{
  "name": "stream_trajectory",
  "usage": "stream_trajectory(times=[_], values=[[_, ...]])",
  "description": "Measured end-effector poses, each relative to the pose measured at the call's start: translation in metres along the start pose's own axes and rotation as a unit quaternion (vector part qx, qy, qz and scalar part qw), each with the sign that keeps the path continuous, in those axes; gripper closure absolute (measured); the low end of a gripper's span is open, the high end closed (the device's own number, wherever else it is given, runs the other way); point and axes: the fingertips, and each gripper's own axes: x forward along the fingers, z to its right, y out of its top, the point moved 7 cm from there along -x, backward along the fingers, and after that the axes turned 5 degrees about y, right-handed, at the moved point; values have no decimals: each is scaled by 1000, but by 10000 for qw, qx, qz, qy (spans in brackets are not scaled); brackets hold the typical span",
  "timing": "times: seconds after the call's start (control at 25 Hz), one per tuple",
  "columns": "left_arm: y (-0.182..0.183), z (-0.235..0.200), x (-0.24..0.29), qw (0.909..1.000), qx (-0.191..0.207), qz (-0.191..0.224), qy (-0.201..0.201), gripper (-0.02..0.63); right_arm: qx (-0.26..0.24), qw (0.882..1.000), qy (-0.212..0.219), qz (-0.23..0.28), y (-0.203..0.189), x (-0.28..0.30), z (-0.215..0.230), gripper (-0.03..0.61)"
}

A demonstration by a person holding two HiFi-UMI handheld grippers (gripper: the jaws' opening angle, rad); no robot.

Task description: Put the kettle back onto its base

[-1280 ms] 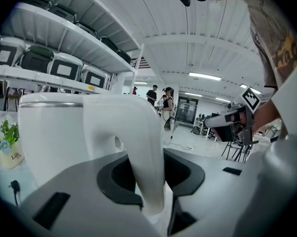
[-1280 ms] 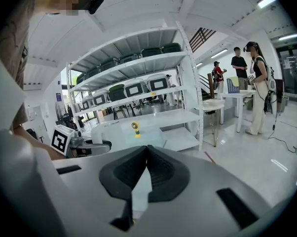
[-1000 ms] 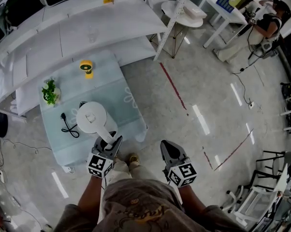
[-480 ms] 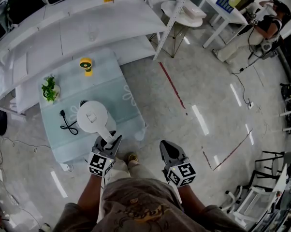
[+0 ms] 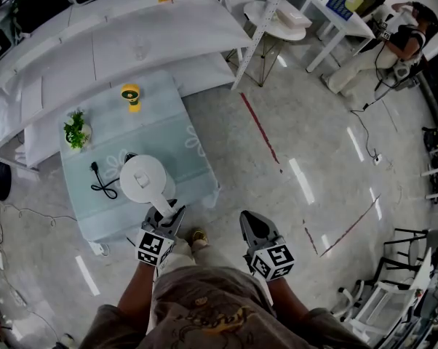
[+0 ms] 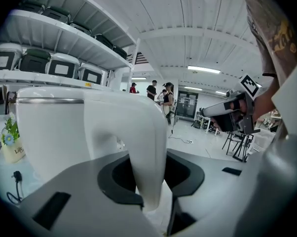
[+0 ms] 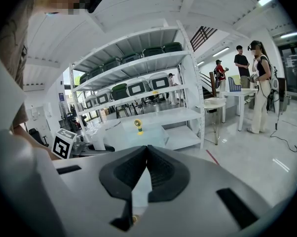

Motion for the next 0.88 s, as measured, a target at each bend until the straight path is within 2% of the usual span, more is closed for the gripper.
stream_trajectory(times=[0.36,0.6,0.88], values=[[-7,8,2,10000,29,-42,44,480,-15,9999,149,-41,-1,3,-7,577],[-9,10,-2,9996,-69,-268,10,444,-59,9994,336,-86,0,13,-11,577],[-20,-3,-29,9989,-202,-261,328,412,-187,9976,651,-155,3,32,-19,577]])
